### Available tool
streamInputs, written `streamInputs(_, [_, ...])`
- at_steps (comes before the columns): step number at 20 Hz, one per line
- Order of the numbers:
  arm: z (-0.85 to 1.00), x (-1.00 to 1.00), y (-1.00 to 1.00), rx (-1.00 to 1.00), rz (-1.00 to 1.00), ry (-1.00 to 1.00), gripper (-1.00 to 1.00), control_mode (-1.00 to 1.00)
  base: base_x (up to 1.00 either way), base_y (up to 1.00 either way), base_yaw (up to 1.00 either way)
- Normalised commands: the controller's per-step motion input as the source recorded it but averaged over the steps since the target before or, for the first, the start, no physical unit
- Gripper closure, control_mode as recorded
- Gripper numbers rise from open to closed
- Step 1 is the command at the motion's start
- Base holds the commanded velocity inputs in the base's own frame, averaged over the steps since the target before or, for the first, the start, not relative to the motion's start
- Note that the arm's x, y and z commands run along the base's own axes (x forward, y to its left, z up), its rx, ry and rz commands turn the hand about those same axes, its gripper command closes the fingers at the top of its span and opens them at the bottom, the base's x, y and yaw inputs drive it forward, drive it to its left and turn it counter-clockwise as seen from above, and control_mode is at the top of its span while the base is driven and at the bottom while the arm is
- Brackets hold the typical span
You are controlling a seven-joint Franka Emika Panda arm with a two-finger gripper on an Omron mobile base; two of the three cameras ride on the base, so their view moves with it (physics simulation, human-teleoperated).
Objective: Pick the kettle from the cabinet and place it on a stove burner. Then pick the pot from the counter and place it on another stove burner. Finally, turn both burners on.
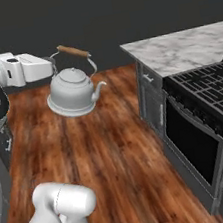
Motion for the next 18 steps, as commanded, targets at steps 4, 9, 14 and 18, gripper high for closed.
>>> streamInputs(4, [0.0,0.0,0.0,0.0,0.0,0.0,1.0,1.0,0.11,0.02,-0.3])
streamInputs(9, [0.0,0.0,0.0,0.0,0.0,0.0,1.0,1.0,0.19,0.1,-0.26])
streamInputs(14, [0.0,0.0,0.0,0.0,0.0,0.0,1.0,1.0,0.2,0.16,-0.23])
streamInputs(18, [0.0,0.0,0.0,0.0,0.0,0.0,1.0,1.0,0.24,0.17,-0.22])
